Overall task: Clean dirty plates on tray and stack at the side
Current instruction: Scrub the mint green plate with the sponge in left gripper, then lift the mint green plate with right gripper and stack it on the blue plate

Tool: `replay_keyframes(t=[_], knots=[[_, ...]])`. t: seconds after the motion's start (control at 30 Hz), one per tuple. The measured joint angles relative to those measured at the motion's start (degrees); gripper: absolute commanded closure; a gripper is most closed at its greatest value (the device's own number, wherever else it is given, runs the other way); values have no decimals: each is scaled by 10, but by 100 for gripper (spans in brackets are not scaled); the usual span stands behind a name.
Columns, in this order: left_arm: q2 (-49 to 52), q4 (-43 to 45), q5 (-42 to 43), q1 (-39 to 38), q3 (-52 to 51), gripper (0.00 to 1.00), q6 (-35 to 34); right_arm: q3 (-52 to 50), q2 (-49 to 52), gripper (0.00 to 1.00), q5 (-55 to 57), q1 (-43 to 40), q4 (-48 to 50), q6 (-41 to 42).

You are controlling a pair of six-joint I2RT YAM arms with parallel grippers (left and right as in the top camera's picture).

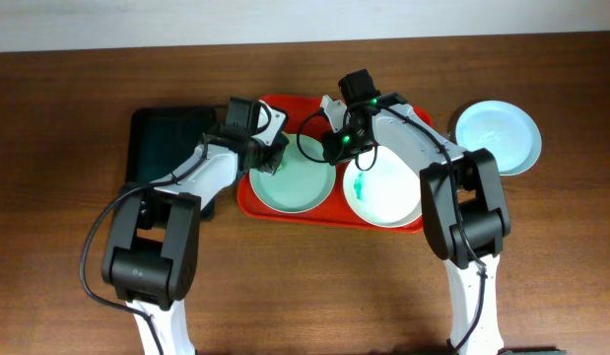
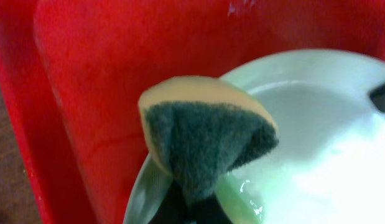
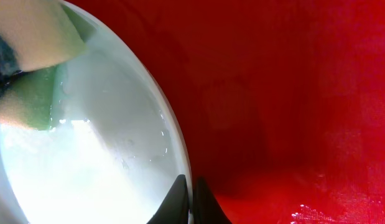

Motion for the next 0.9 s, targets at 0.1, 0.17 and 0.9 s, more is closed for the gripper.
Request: replay_keyframes(t=[0.1,0.17,0.9], knots=[[-8,44,-14,-1,-26,100,27,0,0,96,-2,0,0,0],[-9,34,-17,-1,-26,100,37,0,0,96,-2,0,0,0],[-92,122,-134,-28,-139,100,10,-2,0,96,-6,4,4,8]])
